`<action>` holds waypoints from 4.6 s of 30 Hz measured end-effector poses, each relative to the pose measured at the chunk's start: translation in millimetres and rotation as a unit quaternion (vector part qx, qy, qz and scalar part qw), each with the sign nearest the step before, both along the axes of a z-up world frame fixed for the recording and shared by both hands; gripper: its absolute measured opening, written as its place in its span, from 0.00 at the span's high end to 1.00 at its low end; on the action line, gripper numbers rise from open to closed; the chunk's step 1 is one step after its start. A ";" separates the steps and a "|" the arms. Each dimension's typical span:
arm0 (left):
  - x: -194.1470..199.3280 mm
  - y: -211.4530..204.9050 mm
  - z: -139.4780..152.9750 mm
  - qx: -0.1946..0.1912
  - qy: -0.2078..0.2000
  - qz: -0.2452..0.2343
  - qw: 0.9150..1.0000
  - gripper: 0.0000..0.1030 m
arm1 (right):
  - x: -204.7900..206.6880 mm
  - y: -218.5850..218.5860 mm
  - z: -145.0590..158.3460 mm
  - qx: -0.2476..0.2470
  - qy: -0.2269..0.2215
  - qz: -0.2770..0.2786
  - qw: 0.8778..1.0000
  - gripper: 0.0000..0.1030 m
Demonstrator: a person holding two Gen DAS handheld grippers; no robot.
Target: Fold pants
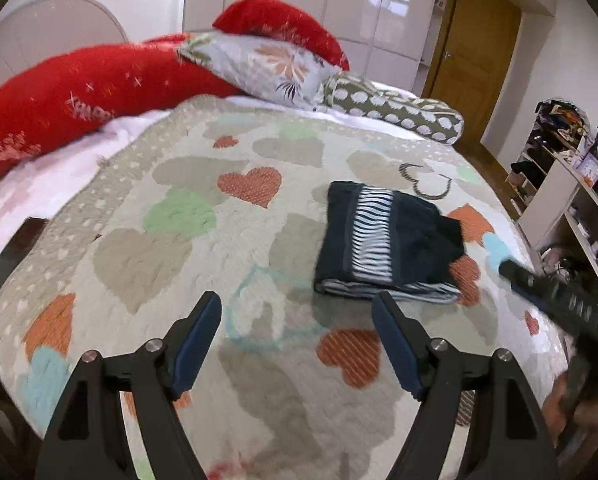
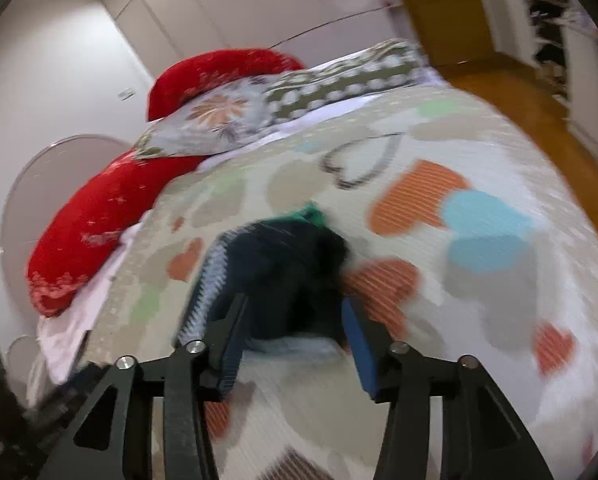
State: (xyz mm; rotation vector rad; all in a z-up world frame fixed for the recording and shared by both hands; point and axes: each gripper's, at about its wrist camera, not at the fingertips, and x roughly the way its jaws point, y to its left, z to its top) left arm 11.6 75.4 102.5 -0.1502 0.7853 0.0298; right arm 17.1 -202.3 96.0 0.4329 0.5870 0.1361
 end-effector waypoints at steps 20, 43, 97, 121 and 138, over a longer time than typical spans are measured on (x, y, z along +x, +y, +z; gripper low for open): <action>-84.5 -10.9 25.1 0.027 -0.021 0.032 0.999 0.14 | -117.9 57.7 -18.0 -0.095 -0.025 -0.011 0.995 0.47; -92.3 -27.2 25.3 0.030 -0.006 0.010 1.000 0.14 | -136.3 74.9 -23.6 -0.138 -0.023 -0.010 0.990 0.45; -81.4 -24.2 -3.2 0.033 0.050 -0.004 0.998 0.14 | -122.7 63.4 -47.8 -0.126 0.025 -0.013 0.992 0.41; -82.6 -24.3 -7.0 0.031 0.055 -0.004 0.998 0.14 | -122.5 70.8 -53.2 -0.130 0.032 -0.008 0.991 0.41; -82.4 -22.5 -8.5 0.030 0.055 -0.001 0.998 0.14 | -123.1 72.2 -55.1 -0.134 0.032 -0.006 0.991 0.40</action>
